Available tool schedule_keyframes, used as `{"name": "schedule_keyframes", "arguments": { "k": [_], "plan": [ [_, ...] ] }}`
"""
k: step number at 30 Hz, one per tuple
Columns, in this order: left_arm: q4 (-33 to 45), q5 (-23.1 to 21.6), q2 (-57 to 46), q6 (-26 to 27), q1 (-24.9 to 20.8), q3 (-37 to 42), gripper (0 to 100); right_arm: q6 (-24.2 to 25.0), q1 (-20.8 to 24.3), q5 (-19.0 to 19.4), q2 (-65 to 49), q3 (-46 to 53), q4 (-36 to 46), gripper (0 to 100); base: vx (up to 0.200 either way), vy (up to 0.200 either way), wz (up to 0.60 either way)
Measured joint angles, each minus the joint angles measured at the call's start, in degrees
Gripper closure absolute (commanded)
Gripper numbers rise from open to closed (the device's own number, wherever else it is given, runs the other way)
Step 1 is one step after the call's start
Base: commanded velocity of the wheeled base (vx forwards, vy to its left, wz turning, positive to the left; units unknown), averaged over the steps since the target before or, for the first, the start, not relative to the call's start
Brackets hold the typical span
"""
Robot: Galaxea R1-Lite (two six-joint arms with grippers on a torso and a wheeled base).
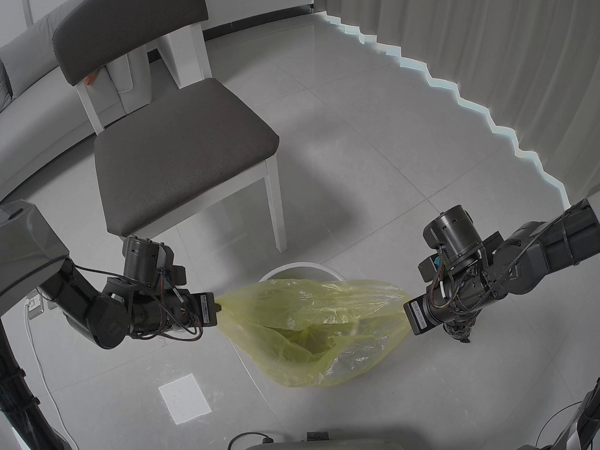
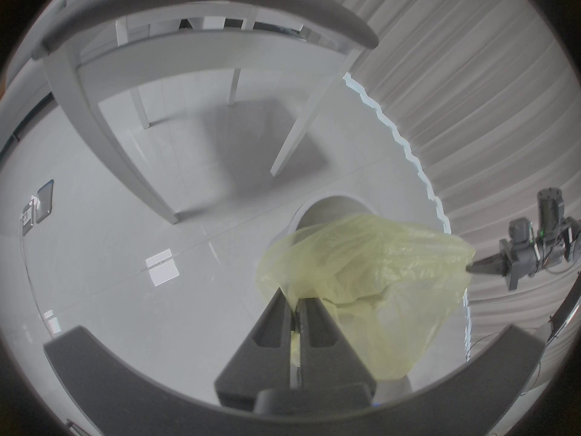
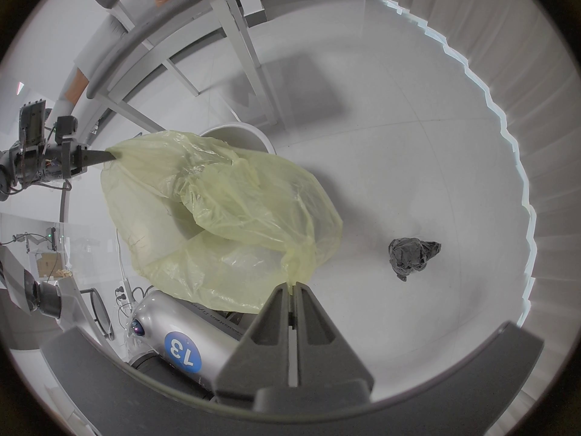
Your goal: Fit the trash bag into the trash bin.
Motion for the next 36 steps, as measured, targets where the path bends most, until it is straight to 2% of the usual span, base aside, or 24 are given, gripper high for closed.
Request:
{"name": "schedule_keyframes", "arguments": {
  "k": [5, 10, 18, 19, 28, 29, 32, 36],
  "plan": [
    [-0.93, -0.44, 1.49, 3.10, 2.51, 1.82, 100, -0.01, -0.24, 0.00, 2.18, -0.90, -0.99, 100, 0.000, 0.000, 0.00],
    [-7.61, -0.60, 3.00, 3.25, 4.00, 2.15, 100, -0.15, -0.61, -0.01, 4.77, -1.57, -3.83, 100, 0.000, 0.000, 0.00],
    [-13.59, -0.44, 6.53, 0.96, 1.73, 1.54, 100, -0.90, -2.39, -0.01, 8.63, -3.28, -6.16, 100, 0.000, 0.000, 0.00],
    [-13.79, -0.35, 6.78, 0.66, 1.30, 1.56, 100, -1.05, -2.50, -0.04, 8.72, -3.15, -6.11, 0, 0.000, 0.000, 0.00],
    [-16.40, -0.24, 7.46, -0.29, -0.13, 2.17, 100, -2.57, -2.17, -1.21, 3.61, 0.85, -8.46, 0, 0.000, 0.000, 0.00],
    [-16.84, -0.24, 7.46, -0.38, -0.13, 2.28, 0, -2.90, -1.87, -1.18, 2.82, 1.02, -8.68, 0, 0.000, 0.000, 0.00],
    [-18.88, -0.27, 7.33, -0.76, -0.35, 2.80, 0, -5.42, 0.33, -0.50, -0.05, 1.63, -10.09, 0, 0.000, 0.000, 0.00],
    [-20.60, -0.24, 7.22, -0.98, -0.68, 3.38, 0, -8.27, 2.84, 1.72, -1.43, 2.60, -16.34, 0, 0.000, 0.000, 0.00]
  ]
}}
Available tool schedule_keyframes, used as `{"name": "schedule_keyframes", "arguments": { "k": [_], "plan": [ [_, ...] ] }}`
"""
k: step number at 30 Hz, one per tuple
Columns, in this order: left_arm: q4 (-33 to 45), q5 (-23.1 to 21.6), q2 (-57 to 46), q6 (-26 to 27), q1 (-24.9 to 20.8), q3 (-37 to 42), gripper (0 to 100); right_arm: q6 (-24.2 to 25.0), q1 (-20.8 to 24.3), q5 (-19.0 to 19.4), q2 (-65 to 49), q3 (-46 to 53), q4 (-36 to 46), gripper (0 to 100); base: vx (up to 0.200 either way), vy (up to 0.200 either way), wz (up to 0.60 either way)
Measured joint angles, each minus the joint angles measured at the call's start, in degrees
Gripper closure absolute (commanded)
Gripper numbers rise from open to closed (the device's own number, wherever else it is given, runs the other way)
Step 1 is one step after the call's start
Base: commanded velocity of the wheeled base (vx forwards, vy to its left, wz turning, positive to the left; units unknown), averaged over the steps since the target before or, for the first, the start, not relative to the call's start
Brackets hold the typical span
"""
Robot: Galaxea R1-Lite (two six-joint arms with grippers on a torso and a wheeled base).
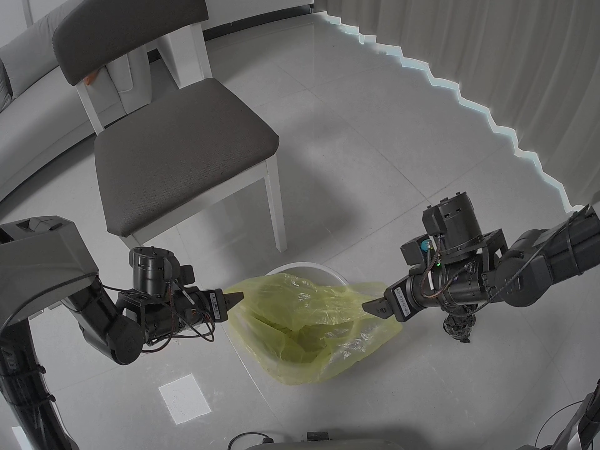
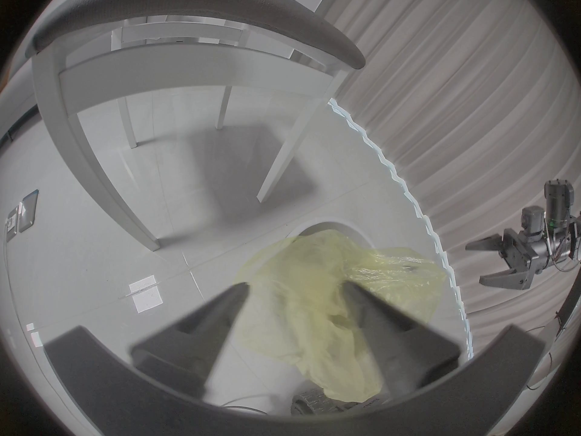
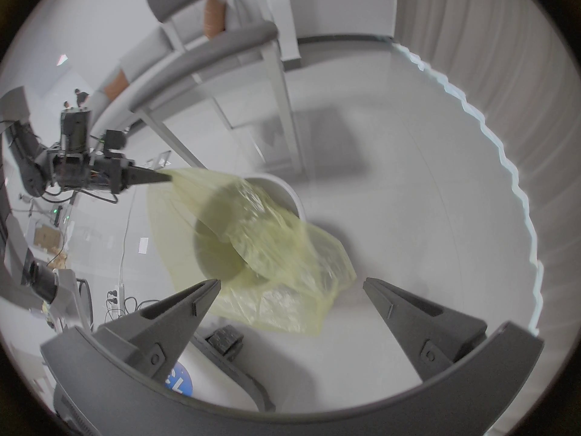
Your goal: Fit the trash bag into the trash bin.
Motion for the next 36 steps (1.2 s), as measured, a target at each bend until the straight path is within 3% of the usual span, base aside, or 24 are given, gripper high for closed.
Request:
{"name": "schedule_keyframes", "arguments": {
  "k": [7, 14, 20, 27, 28, 36],
  "plan": [
    [-0.83, 0.22, -0.28, -0.09, -0.17, 0.52, 0, -9.39, 0.69, 4.40, 4.11, 2.67, -14.31, 0, 0.000, 0.000, 0.00],
    [-1.04, 0.35, -1.68, -0.06, 0.40, 1.72, 0, -24.00, -2.80, 10.12, 10.17, 4.11, -18.47, 0, 0.000, 0.000, 0.00],
    [-1.07, 0.41, -3.96, -0.01, 0.49, 2.90, 0, -28.27, -4.90, 11.20, 13.99, 3.28, -19.26, 0, 0.000, 0.000, 0.00],
    [-1.69, 0.39, -5.73, -0.04, -0.04, 3.67, 0, -29.12, -5.62, 11.24, 15.98, 2.10, -19.29, 0, 0.000, 0.000, 0.00],
    [-2.08, 0.39, -5.90, -0.06, -0.04, 3.84, 0, -29.06, -5.67, 11.24, 16.18, 1.95, -19.21, 100, 0.000, 0.000, 0.00],
    [-6.11, 0.46, -6.47, -0.06, 0.13, 5.88, 0, -28.66, -5.95, 11.18, 17.53, 1.10, -19.30, 100, 0.000, 0.000, 0.00]
  ]
}}
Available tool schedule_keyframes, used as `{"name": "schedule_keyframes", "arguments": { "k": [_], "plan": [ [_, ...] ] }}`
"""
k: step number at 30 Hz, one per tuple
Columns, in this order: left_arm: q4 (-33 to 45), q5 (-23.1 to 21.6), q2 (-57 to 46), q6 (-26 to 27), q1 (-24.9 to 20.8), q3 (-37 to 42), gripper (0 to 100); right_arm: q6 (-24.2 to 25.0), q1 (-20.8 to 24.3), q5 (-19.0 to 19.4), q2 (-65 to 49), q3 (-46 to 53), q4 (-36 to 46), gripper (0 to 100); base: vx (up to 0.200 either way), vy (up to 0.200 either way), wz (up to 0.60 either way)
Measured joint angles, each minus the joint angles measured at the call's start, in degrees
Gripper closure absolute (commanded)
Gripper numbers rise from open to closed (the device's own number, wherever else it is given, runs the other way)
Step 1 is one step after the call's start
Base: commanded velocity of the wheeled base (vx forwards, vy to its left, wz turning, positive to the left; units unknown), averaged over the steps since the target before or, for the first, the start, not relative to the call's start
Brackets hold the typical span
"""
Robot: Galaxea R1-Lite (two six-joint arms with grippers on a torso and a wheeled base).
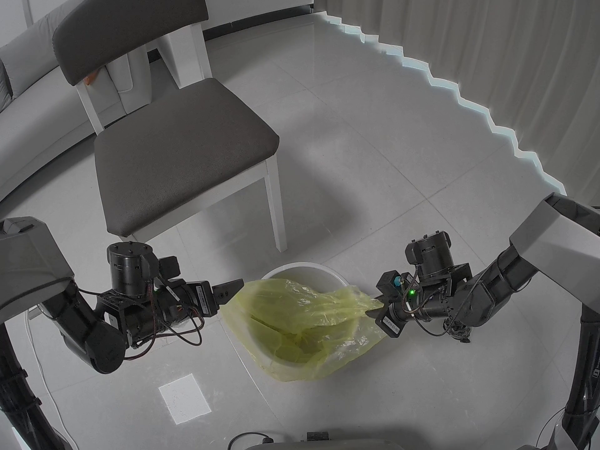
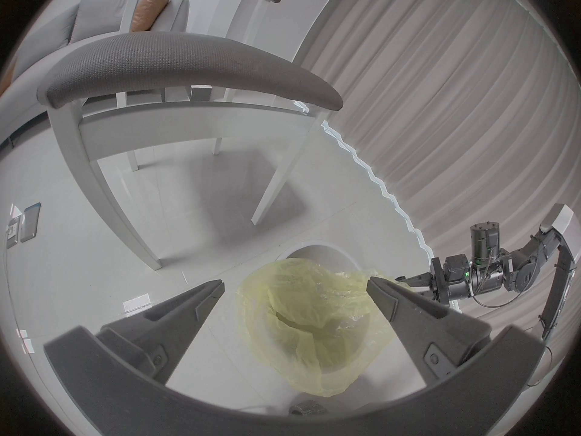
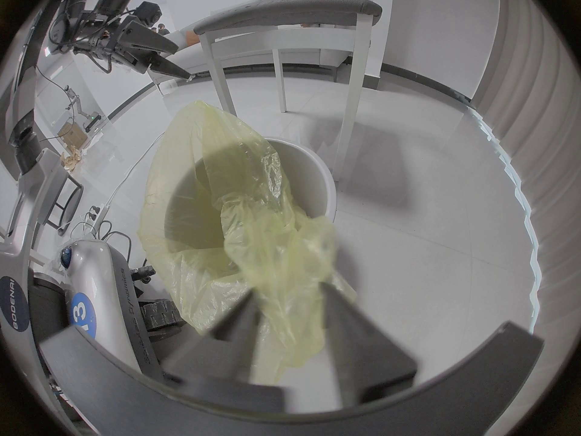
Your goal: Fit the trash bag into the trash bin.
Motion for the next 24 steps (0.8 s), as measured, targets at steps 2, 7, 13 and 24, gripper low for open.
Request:
{"name": "schedule_keyframes", "arguments": {
  "k": [2, 7, 13, 24],
  "plan": [
    [-0.11, 0.01, -0.06, 0.00, 0.00, 0.30, 0, 0.12, -0.20, -0.02, 0.16, -0.24, 0.00, 100, 0.000, 0.000, 0.00],
    [-0.24, 0.04, -0.12, 0.00, 0.17, 0.52, 0, 1.43, -0.41, -0.18, 0.05, -1.49, -0.32, 100, 0.000, 0.000, 0.00],
    [-0.27, 0.04, -0.11, -0.02, 0.41, 0.56, 0, 4.63, -0.44, -0.51, -2.24, -5.27, -0.38, 100, 0.000, 0.000, 0.00],
    [-0.38, 0.12, -0.12, 0.00, 0.66, 1.93, 0, 7.14, -0.46, -0.98, -4.02, -11.87, -0.07, 100, 0.000, 0.000, 0.00]
  ]
}}
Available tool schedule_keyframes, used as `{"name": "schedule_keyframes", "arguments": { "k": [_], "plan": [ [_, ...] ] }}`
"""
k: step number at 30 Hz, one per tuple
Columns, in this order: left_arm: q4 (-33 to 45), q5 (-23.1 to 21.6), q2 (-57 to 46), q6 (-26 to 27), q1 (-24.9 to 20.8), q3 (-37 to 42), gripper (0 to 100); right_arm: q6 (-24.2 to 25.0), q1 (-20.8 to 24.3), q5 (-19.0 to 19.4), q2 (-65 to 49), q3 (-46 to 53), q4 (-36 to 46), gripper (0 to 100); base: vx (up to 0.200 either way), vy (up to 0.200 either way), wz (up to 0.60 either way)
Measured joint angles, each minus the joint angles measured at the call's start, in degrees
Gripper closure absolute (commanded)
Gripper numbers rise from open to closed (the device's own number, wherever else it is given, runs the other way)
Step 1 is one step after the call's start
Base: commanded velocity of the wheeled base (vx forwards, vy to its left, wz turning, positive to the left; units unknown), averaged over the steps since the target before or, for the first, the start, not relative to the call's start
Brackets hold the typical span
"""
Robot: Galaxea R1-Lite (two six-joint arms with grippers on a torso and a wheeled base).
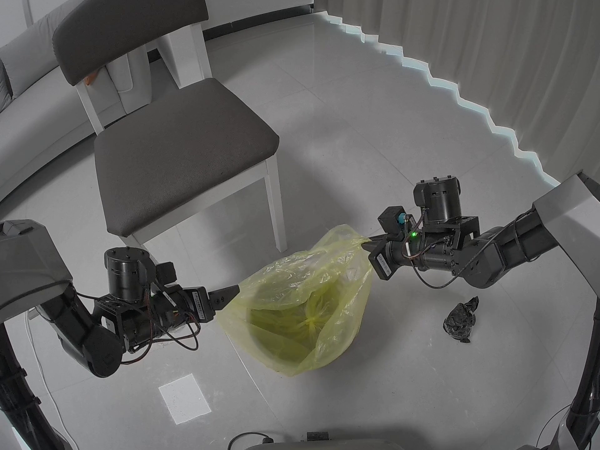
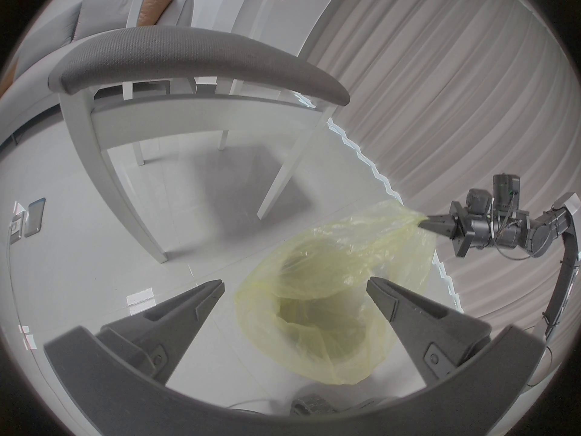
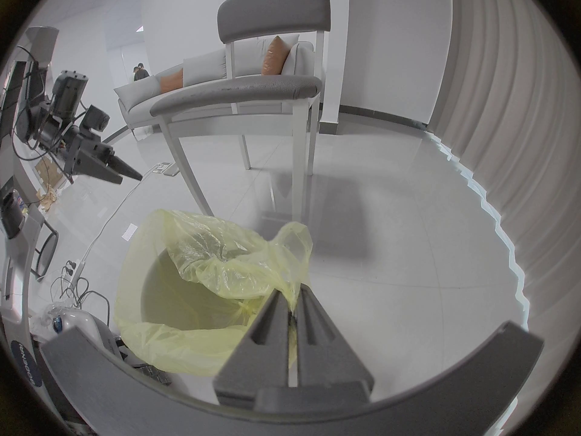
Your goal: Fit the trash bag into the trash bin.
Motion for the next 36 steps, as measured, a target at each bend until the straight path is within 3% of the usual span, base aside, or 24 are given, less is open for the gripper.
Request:
{"name": "schedule_keyframes", "arguments": {
  "k": [14, 18, 19, 26, 36],
  "plan": [
    [-4.44, 0.13, 0.26, -0.05, 0.44, 2.65, 0, 0.23, -3.27, -0.11, 1.51, -5.08, 0.09, 100, 0.000, 0.000, 0.00],
    [-4.50, 0.12, 0.39, -0.16, 0.44, 2.88, 0, 1.07, -3.78, -1.87, 3.58, -6.57, 0.24, 100, 0.000, 0.000, 0.00],
    [-4.52, 0.12, 0.43, -0.17, 0.44, 2.88, 0, 1.18, -3.78, -2.47, 4.07, -6.99, 0.27, 0, 0.000, 0.000, 0.00],
    [-6.06, 0.35, 1.80, -0.27, -0.07, 2.13, 0, 3.60, -3.86, -4.04, 7.30, -9.18, -0.20, 0, 0.000, 0.000, 0.00],
    [-6.38, 3.83, 6.53, 0.13, -1.13, -5.32, 0, 2.74, -3.62, -4.85, 5.58, -2.93, 0.33, 0, 0.000, 0.000, 0.00]
  ]
}}
